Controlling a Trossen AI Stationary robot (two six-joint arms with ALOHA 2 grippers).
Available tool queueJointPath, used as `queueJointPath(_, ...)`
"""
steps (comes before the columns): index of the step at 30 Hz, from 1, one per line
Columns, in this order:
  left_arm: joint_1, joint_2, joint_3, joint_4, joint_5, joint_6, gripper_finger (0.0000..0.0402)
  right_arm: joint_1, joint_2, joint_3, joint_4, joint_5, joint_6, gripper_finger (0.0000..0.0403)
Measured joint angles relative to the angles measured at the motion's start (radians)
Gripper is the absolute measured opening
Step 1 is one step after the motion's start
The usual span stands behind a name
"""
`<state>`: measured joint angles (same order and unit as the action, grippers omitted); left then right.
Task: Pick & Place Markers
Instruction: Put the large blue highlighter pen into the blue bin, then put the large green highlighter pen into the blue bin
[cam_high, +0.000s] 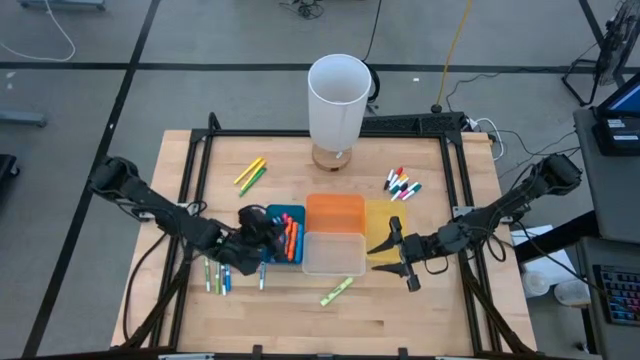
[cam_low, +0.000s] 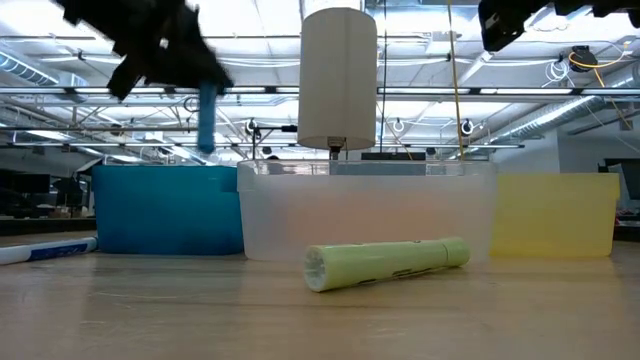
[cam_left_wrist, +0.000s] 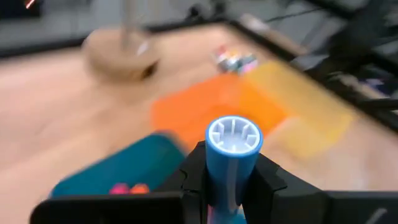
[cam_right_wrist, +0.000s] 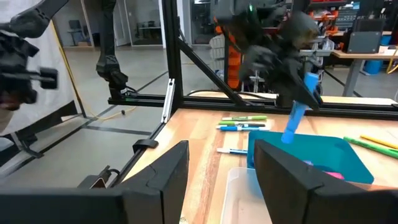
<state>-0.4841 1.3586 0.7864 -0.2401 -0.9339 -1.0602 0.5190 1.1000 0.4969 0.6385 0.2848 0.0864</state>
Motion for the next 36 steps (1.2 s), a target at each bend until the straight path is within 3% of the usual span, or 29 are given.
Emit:
queueJointPath(4,0.036,0.010,-0.001,-0.148,0.059,-0.179,0.0059,-0.001,0.000,0.000,0.000,0.003,-0.013,0.0166)
queueJointPath(22,0.077,0.031,0.000,-0.099,0.224,-0.138,0.0075,-0.018,0.000,0.000,-0.004,0.002,0.023,0.0166)
queueJointPath(36,0.086,0.032,0.000,-0.099,0.202,-0.074,0.0171,-0.003,0.024,0.000,-0.008,0.002,-0.076,0.0167)
